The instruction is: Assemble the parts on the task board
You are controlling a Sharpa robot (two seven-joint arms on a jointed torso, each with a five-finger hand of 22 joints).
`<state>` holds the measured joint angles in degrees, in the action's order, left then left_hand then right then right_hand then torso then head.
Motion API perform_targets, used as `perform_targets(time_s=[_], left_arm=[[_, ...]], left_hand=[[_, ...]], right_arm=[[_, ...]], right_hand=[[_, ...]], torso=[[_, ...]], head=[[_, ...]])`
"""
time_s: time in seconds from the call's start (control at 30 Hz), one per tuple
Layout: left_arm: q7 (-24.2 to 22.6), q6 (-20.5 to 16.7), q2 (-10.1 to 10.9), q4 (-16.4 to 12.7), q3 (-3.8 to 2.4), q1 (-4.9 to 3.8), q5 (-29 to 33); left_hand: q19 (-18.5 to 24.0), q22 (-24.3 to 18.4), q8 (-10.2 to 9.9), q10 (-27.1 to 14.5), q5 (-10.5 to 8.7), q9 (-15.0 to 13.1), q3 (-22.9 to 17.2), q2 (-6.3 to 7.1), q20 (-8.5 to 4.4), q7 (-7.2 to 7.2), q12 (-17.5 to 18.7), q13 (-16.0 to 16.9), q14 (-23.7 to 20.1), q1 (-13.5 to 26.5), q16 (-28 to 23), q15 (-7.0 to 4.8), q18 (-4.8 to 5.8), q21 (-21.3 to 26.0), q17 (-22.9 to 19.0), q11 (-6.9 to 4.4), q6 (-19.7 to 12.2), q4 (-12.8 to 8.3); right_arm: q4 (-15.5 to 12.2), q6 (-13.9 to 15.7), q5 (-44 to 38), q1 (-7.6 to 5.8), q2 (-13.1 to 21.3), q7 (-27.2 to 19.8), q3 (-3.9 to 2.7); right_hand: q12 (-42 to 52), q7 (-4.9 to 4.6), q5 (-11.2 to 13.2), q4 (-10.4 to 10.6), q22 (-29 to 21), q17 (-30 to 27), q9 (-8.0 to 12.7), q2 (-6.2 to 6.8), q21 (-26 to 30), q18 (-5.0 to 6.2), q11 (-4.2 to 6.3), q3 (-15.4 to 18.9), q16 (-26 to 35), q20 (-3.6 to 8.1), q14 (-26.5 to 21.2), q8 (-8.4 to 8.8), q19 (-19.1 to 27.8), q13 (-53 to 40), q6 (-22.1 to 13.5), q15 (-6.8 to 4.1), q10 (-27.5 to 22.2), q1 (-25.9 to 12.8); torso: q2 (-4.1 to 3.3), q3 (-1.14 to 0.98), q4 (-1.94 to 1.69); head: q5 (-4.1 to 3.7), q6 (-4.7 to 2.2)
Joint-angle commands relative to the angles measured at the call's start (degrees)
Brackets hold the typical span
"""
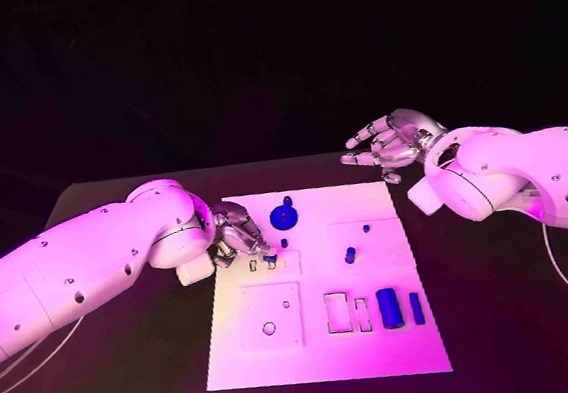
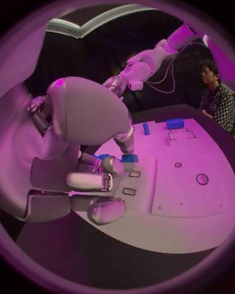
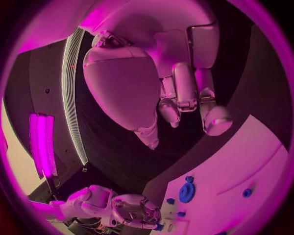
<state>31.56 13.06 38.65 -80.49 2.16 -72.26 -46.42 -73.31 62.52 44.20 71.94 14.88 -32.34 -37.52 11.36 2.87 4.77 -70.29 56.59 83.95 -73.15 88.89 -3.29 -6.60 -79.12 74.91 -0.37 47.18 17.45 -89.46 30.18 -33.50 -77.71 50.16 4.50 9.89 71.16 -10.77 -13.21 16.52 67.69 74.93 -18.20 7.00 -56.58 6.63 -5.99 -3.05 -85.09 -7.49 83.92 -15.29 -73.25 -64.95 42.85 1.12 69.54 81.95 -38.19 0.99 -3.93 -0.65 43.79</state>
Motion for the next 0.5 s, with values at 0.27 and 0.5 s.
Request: perform_targets(time_s=[0.27,0.5], left_arm=[[0.5,-9.3,1.2,-2.8,0.39,0.6,-3.2],[1.4,-9.3,0.9,-3.1,0.91,0.9,-6.6]], left_hand=[[-1.3,1.5,0.1,1.4,0.49,-7.2,-11.7,0.71,-0.2,-1.2,-0.7,1.0,5.4,1.7,0.3,-0.56,1.24,-0.8,13.1,-0.28,2.2,-10.5],[-1.5,1.9,0.1,1.7,0.51,-7.4,-12.3,0.95,-0.28,-1.29,-0.8,1.2,5.4,2.1,0.3,-0.65,1.3,-1.0,13.1,-0.37,2.3,-10.9]], right_arm=[[1.1,1.1,0.1,0.04,-0.2,-3.5,0.09],[2.7,2.9,3.3,0.04,-1.0,-9.9,0.16]], right_hand=[[-12.6,0.38,0.4,0.0,-7.6,-8.5,0.4,0.01,12.2,2.56,0.59,-1.1,6.6,0.51,-1.0,-1.97,5.6,16.4,-0.4,-0.19,-10.4,-0.1],[-29.0,-0.06,0.3,0.1,-19.2,-38.8,0.9,0.11,29.9,3.61,-0.07,-4.7,34.2,-0.46,-16.4,-4.25,15.4,32.1,0.2,0.77,-16.4,1.0]], torso=[[0.05,-0.07,-0.37],[0.14,-0.2,-0.41]], head=[[0.71,0.39],[0.92,0.75]])
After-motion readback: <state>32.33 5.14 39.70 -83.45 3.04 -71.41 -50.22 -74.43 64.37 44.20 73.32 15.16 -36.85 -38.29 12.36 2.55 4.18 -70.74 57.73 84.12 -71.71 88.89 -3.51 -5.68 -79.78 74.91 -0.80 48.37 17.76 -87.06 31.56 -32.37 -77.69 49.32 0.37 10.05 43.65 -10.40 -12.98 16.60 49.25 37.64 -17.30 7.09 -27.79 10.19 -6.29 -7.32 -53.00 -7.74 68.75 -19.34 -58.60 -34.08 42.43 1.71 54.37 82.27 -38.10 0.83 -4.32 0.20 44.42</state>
